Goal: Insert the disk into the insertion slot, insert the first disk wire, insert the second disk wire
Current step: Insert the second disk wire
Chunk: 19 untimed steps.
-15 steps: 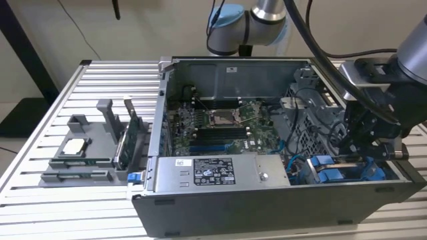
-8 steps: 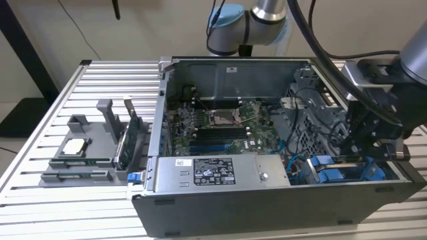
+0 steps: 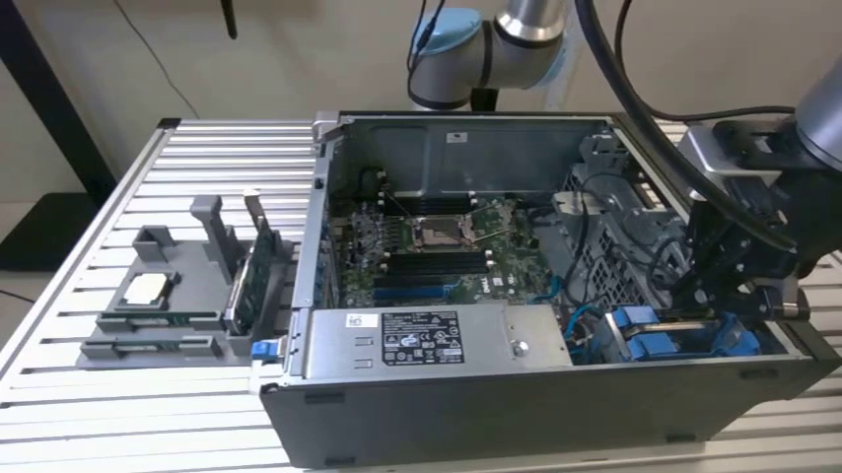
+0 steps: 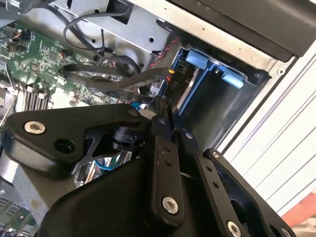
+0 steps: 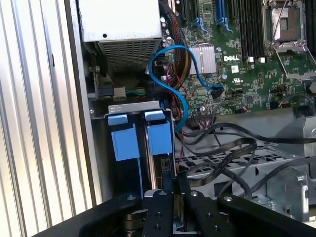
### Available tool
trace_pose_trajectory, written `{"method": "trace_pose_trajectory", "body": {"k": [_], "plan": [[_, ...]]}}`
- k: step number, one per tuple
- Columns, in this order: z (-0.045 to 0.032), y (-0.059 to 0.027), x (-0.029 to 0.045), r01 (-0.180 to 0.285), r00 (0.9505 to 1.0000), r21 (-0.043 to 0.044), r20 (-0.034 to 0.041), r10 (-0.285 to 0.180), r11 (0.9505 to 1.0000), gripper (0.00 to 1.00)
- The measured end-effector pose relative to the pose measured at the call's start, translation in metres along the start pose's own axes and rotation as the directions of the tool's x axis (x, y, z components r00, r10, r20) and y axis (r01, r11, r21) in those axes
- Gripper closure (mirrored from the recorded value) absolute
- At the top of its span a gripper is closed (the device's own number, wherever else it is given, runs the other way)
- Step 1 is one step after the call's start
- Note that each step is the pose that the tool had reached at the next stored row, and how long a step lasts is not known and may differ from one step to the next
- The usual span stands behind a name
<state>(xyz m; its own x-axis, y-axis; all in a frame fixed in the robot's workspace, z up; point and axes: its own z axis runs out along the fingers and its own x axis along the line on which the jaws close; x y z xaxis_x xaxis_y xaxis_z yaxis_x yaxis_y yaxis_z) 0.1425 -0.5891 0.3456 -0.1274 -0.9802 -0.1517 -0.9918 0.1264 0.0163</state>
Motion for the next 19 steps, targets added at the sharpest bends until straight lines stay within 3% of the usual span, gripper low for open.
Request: {"method": "trace_pose_trajectory", "body": {"k": [4, 9, 19], "plan": [[0.0023, -0.0029, 0.0000, -0.006, 1.0000, -0.0092, -0.0013, 0.006, 0.9999, 0.84], [0.0028, -0.0076, -0.0006, -0.007, 1.0000, -0.0100, -0.0011, 0.007, 0.9999, 0.84], [0.0036, -0.0080, -0.0005, -0.007, 1.0000, -0.0110, -0.0011, 0.007, 0.9999, 0.84]]}}
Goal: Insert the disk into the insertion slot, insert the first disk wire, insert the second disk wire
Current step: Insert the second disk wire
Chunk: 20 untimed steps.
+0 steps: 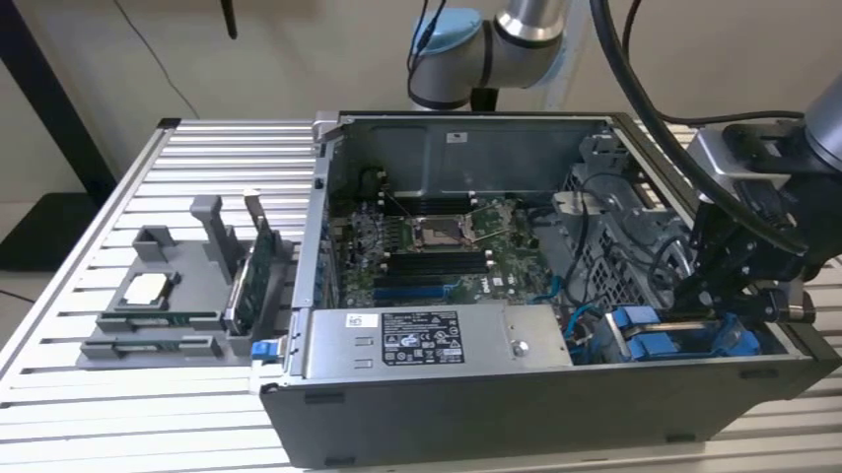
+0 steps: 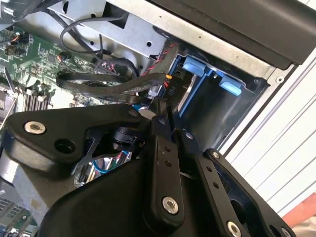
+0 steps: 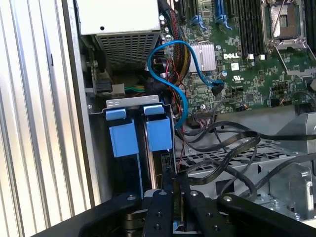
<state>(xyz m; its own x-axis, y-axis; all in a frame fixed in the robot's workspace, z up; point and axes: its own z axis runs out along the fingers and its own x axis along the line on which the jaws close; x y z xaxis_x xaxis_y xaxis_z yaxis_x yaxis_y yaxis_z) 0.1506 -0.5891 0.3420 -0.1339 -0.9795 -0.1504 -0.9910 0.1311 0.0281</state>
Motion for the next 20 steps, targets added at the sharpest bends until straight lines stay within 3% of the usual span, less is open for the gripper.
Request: {"method": "trace_pose_trajectory", "body": {"k": [11, 14, 15, 20], "plan": [[0.0057, 0.0026, 0.0012, 0.000, 1.0000, 0.0002, -0.0008, 0.000, 1.0000, 0.84], [0.0058, 0.0031, 0.0014, 0.000, 1.0000, -0.0006, 0.0021, 0.000, 1.0000, 0.83], [0.0025, 0.0034, 0.0009, -0.001, 1.0000, -0.0008, 0.0022, 0.001, 1.0000, 0.76], [-0.0208, 0.0044, -0.0026, -0.001, 1.0000, -0.0006, 0.0004, 0.001, 1.0000, 0.76]]}}
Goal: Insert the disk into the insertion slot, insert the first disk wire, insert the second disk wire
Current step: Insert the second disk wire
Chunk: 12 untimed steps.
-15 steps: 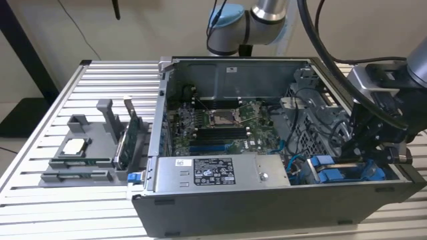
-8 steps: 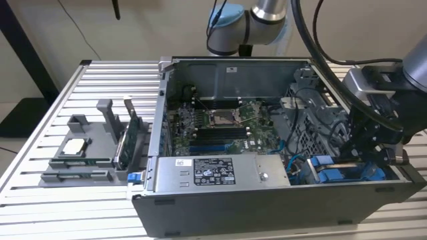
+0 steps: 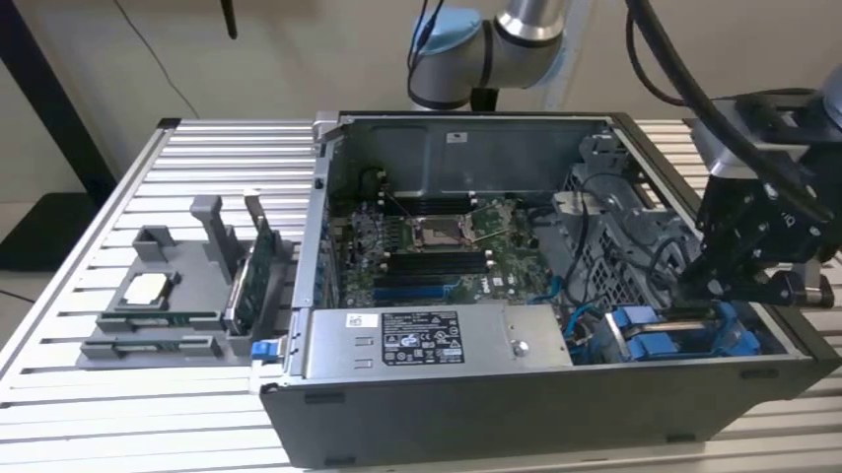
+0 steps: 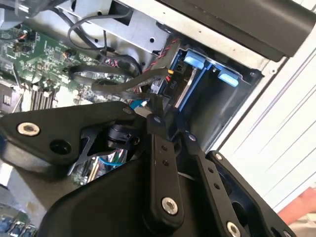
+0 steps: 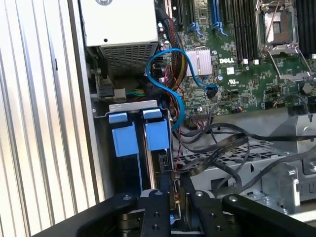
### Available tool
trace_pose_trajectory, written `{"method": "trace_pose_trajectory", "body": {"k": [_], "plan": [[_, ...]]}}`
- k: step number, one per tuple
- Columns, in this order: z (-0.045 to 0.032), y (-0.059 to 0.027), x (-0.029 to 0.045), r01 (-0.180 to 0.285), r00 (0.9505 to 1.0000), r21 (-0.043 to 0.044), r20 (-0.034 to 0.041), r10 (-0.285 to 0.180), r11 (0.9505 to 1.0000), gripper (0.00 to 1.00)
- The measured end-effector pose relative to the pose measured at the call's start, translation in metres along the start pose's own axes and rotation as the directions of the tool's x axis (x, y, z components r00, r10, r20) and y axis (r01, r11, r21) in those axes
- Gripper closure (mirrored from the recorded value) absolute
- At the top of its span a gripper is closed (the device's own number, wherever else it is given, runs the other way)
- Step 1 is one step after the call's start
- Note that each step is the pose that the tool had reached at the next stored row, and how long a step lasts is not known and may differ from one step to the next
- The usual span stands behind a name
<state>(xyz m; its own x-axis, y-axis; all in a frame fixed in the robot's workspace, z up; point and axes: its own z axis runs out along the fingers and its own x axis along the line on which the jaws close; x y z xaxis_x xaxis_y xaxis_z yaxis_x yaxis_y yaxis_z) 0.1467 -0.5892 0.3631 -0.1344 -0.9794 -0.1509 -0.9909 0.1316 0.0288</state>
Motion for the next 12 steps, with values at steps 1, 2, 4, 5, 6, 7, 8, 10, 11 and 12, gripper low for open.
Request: {"method": "trace_pose_trajectory", "body": {"k": [1, 2, 4, 5, 6, 7, 8, 10, 11, 12], "plan": [[-0.0046, 0.0003, -0.0007, 0.000, 1.0000, 0.0000, 0.0000, 0.000, 1.0000, 0.76], [-0.0088, 0.0005, -0.0014, 0.000, 1.0000, -0.0001, 0.0001, 0.000, 1.0000, 0.76], [-0.0105, 0.0006, -0.0016, 0.000, 1.0000, 0.0000, -0.0006, 0.000, 1.0000, 0.76], [-0.0105, 0.0006, -0.0016, 0.000, 1.0000, 0.0002, -0.0011, 0.000, 1.0000, 0.76], [-0.0105, 0.0006, -0.0016, 0.000, 1.0000, 0.0003, -0.0020, 0.000, 1.0000, 0.76], [-0.0107, 0.0006, -0.0016, 0.000, 1.0000, 0.0004, -0.0031, 0.000, 1.0000, 0.76], [-0.0106, 0.0006, -0.0016, 0.000, 1.0000, 0.0005, -0.0037, 0.000, 1.0000, 0.76], [-0.0107, 0.0006, -0.0016, 0.000, 1.0000, 0.0007, -0.0054, 0.000, 1.0000, 0.76], [-0.0107, 0.0006, -0.0016, 0.000, 1.0000, 0.0008, -0.0061, 0.000, 1.0000, 0.76], [-0.0107, 0.0006, -0.0016, 0.000, 1.0000, 0.0011, -0.0079, 0.000, 1.0000, 0.76]]}}
